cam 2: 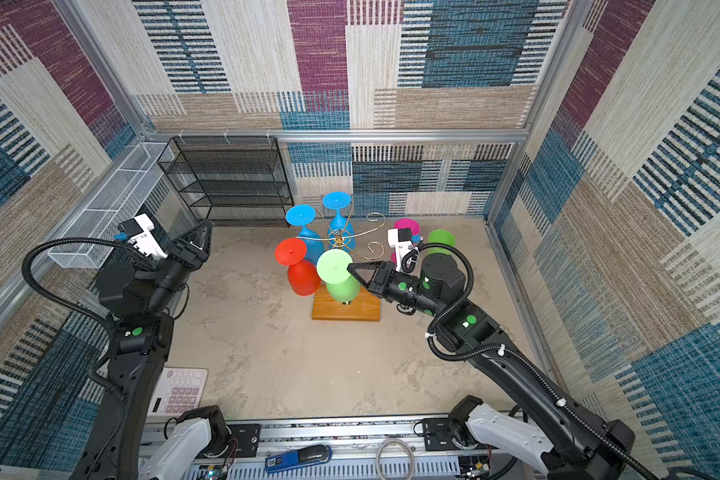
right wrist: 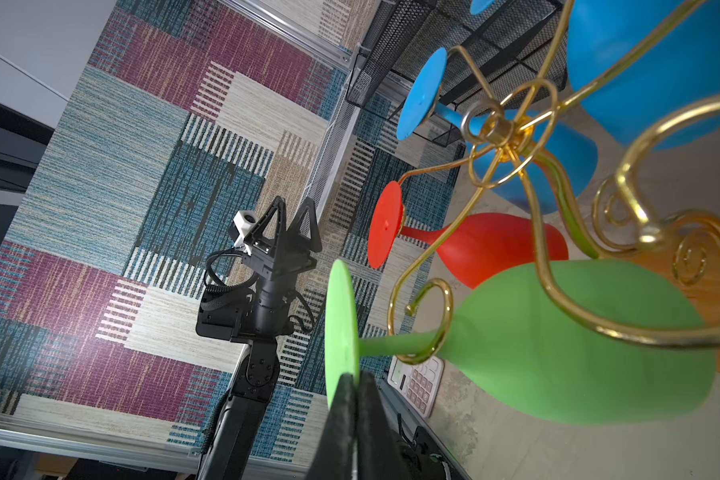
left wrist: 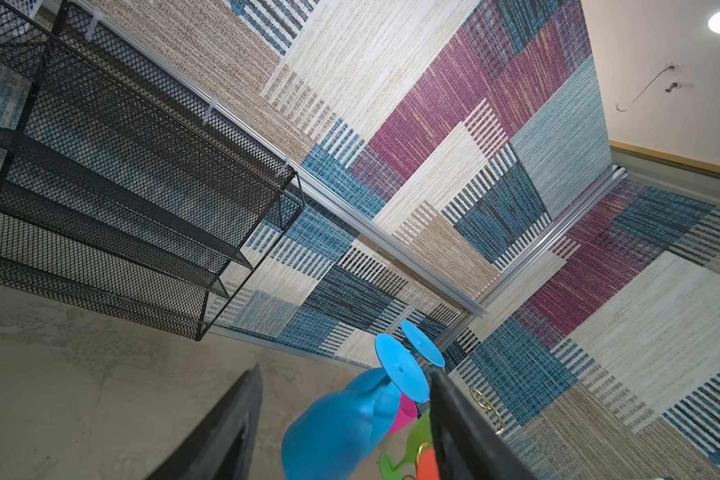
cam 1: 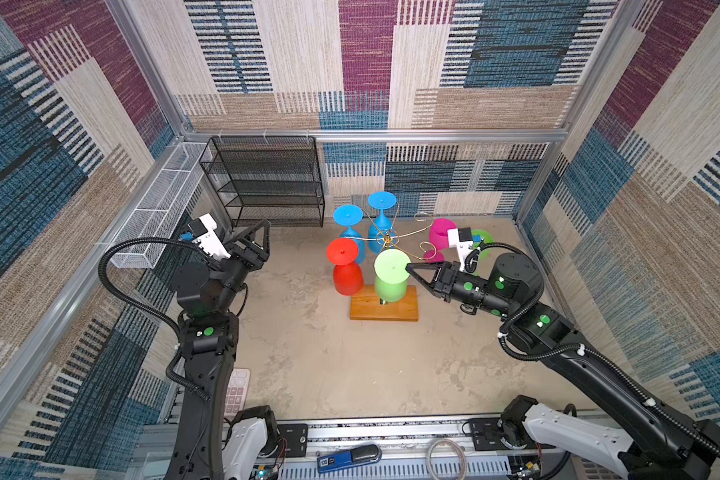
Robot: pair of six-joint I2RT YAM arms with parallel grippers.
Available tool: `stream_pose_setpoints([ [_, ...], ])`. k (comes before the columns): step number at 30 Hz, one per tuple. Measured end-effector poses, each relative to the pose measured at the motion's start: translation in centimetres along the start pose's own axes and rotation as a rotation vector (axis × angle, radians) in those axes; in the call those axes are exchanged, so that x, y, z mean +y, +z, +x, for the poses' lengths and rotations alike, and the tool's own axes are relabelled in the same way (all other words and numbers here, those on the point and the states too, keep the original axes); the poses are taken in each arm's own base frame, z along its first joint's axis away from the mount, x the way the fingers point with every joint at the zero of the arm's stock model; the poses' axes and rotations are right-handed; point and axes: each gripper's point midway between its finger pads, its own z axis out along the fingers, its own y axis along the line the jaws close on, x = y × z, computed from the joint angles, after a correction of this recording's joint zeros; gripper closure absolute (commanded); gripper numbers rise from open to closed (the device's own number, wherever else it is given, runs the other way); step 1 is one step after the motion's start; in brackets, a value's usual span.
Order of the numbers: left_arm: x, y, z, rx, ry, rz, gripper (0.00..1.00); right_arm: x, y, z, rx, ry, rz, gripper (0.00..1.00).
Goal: Take the wine glass off the wine glass rack
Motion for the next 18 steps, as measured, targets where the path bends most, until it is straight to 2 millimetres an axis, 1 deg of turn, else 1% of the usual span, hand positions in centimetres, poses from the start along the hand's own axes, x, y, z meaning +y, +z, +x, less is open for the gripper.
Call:
stream_pose_setpoints([
  [18,0.06,0.04,0.04,0.001,-0.001,-0.001,0.33,0.8,-0.28,0.81,0.033,-0.015,-0.041,1.0],
])
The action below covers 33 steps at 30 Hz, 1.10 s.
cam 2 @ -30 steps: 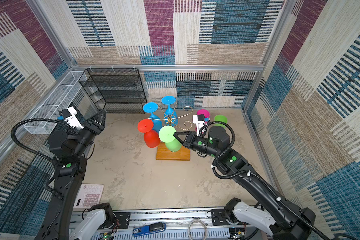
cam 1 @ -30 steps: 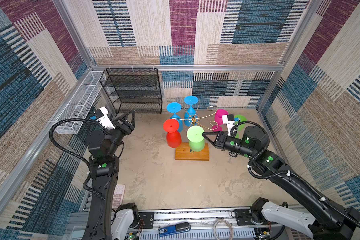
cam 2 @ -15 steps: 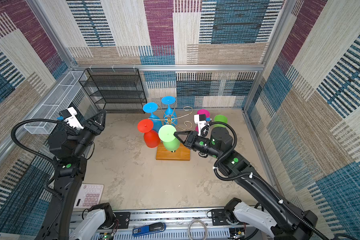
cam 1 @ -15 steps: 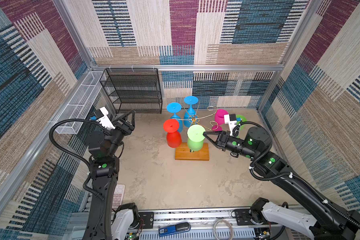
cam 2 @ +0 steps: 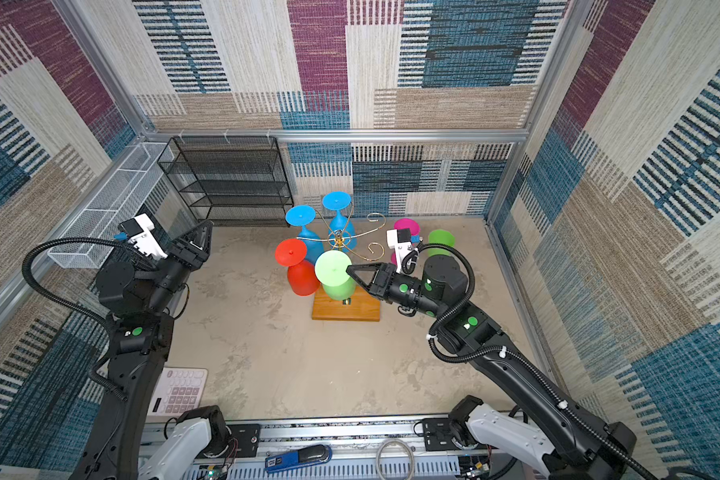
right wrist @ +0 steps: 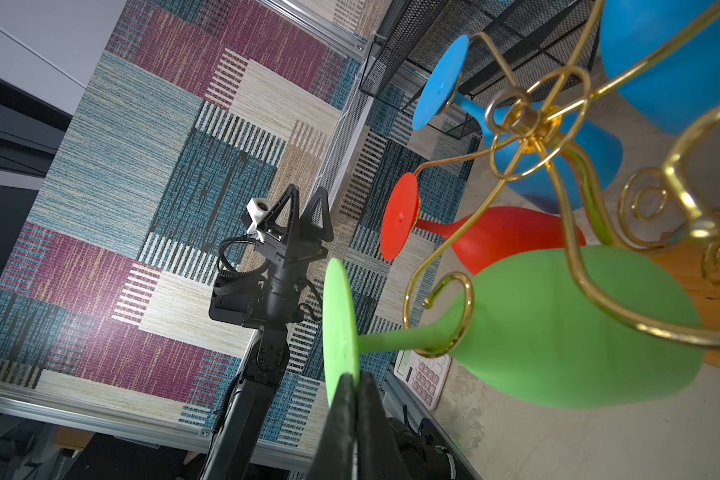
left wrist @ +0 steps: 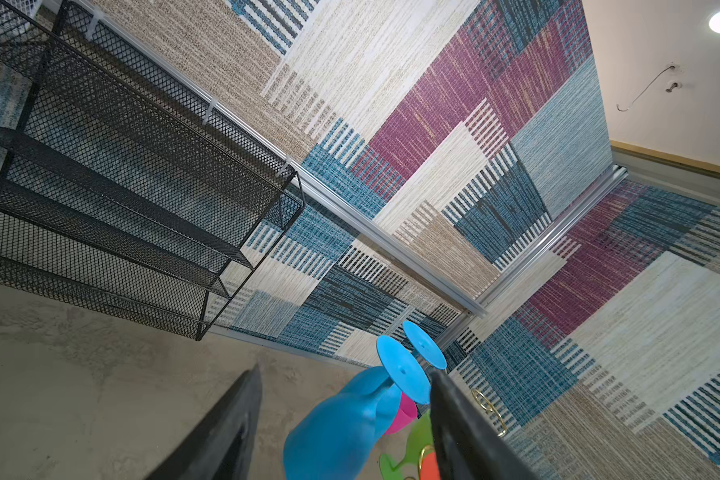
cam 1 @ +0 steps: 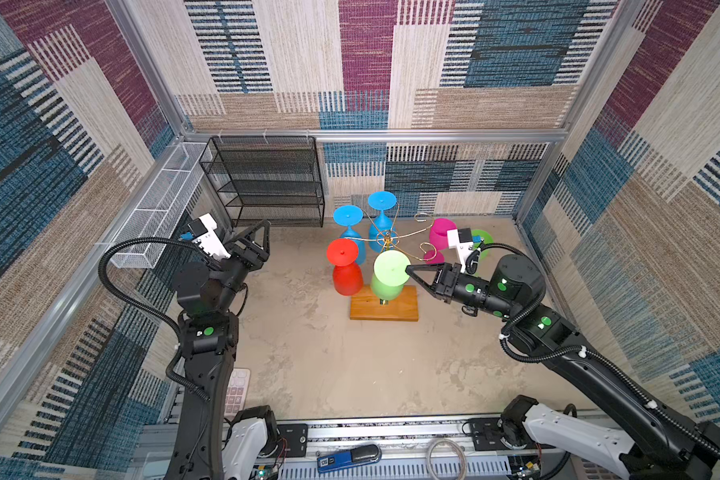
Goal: Take the wine glass off the wine glass rack
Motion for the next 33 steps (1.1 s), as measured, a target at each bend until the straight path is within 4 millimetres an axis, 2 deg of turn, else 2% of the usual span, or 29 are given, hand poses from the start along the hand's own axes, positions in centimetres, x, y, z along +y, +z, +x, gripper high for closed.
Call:
stream_pose_setpoints([
  [16,0.0,0.0,0.0,0.0,0.0,0.001,0.34,0.6,0.0,0.6,0.028,-0.024,-0.006,1.0],
  [33,-0.1,0.0,-0.1,-0.002,0.001,0.002,0.34,0.7,0.8,1.6,0.06,-0.036,-0.006,1.0],
])
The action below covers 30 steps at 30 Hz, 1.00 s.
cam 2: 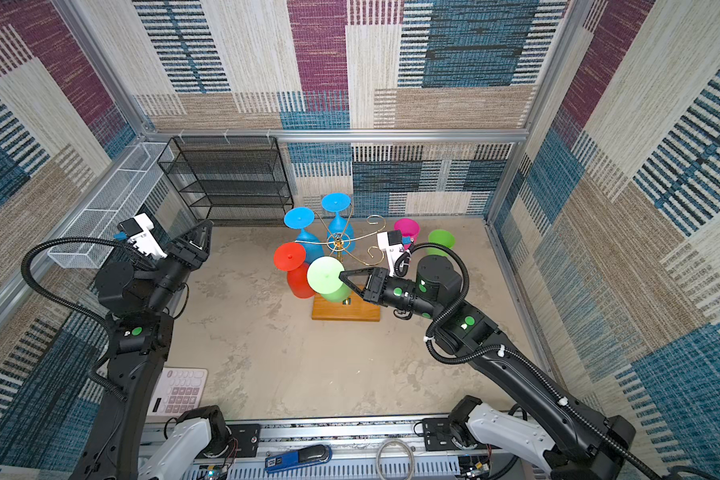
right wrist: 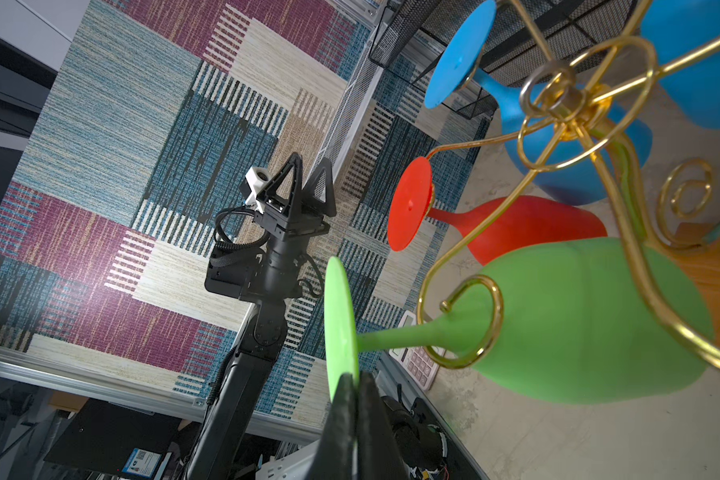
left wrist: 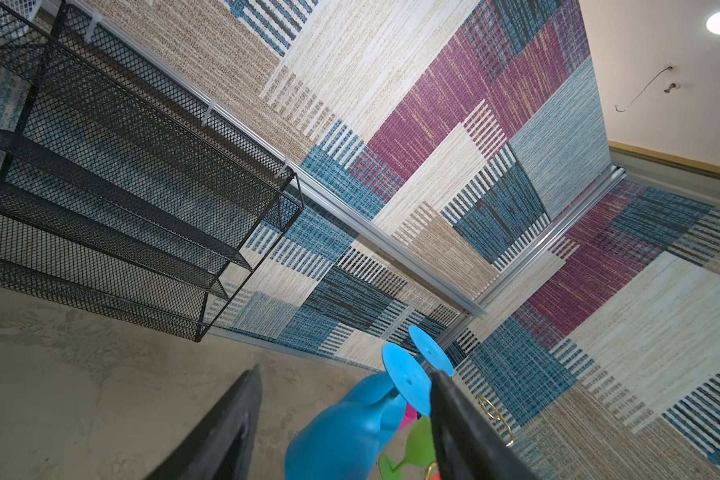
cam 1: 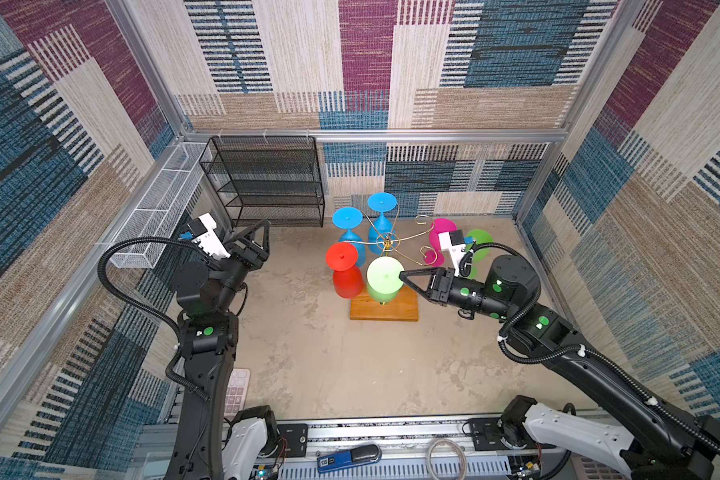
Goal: Take the wine glass off the wine glass rack
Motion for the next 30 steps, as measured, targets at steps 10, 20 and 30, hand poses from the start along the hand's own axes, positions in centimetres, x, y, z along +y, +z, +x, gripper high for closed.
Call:
stream_pose_setpoints([
  [10,-0.1,0.0,-0.1,-0.001,0.001,0.001,0.34,0.1,0.5,-0.5,-0.02,-0.007,-0.006,1.0],
  [20,-0.1,0.0,-0.1,-0.001,0.001,0.001,0.33,0.1,1.0,-1.2,-0.043,-0.015,-0.002,1.0],
  [30,-0.1,0.0,-0.1,-0.001,0.001,0.001,0.33,0.0,1.3,-1.5,-0.05,-0.016,-0.002,1.0],
])
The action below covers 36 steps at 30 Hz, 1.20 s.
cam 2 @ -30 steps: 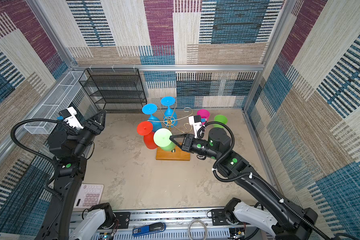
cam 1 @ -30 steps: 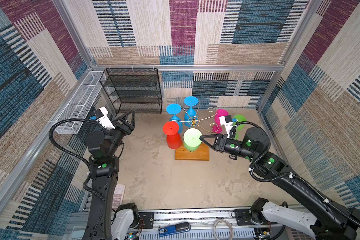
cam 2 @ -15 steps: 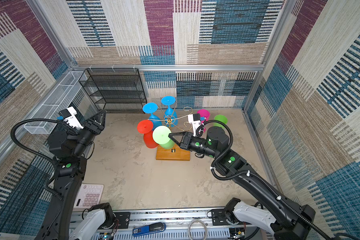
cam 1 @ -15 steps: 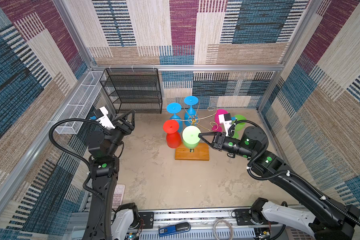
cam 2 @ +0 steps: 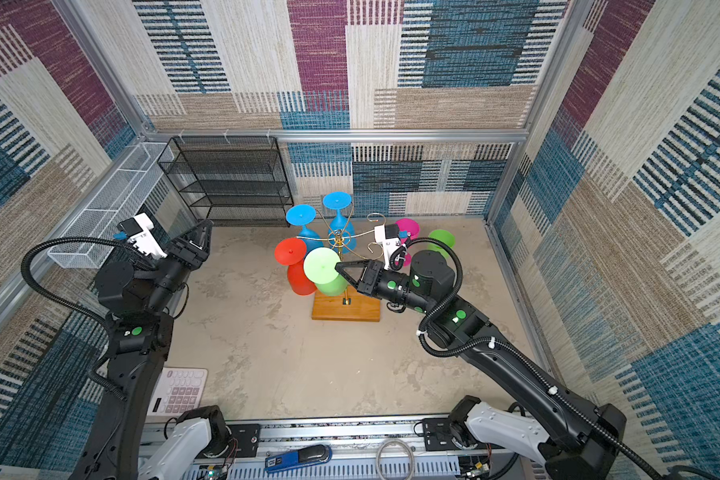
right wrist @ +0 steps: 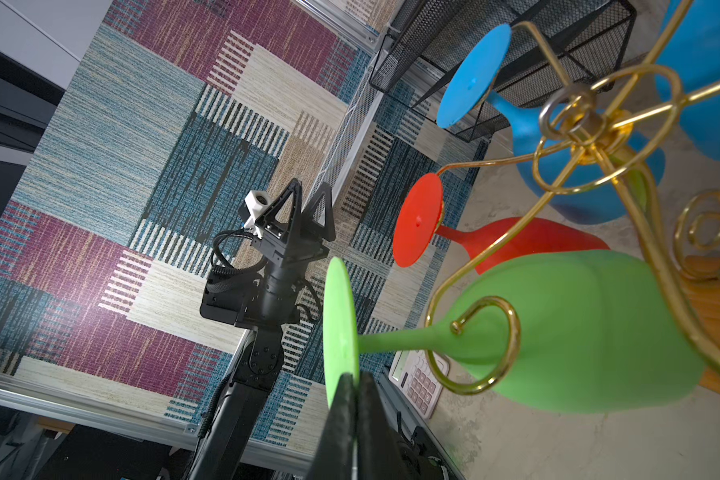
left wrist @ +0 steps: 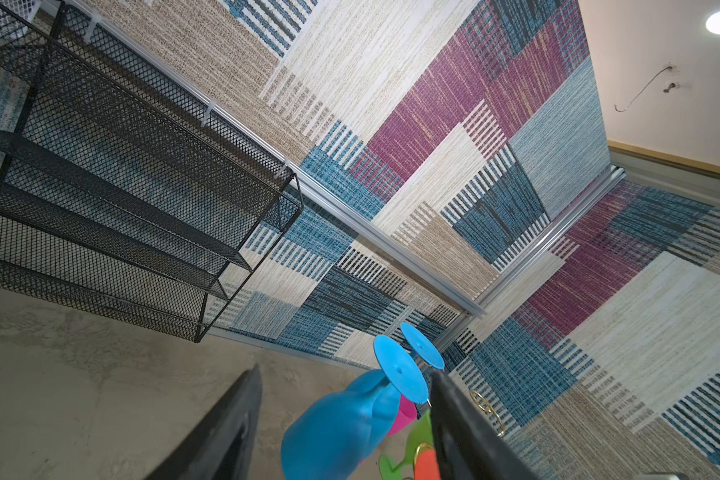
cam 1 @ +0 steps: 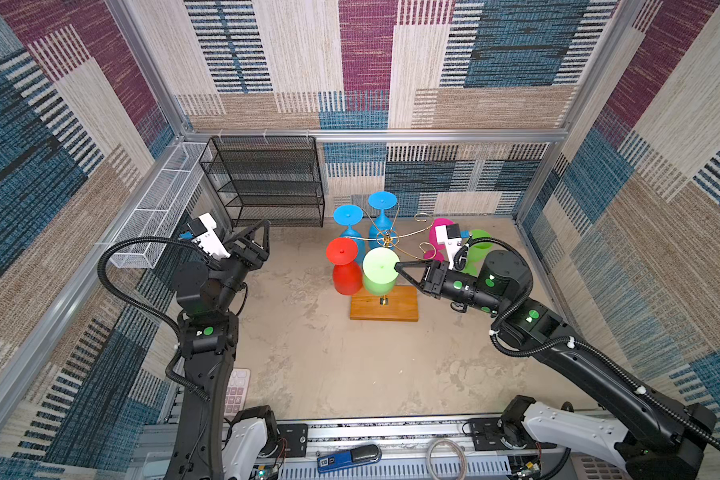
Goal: Take the wine glass off the wine glass rack
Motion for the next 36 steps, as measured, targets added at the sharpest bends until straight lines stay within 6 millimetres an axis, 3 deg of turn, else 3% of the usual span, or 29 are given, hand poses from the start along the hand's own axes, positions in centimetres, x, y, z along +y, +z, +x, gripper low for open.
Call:
stream_pose_setpoints([
  [36,0.2,0.1,0.1,0.004,-0.002,-0.003,0.33,-1.2,-0.2,-1.9,-0.128,-0.011,0.04,1.0],
])
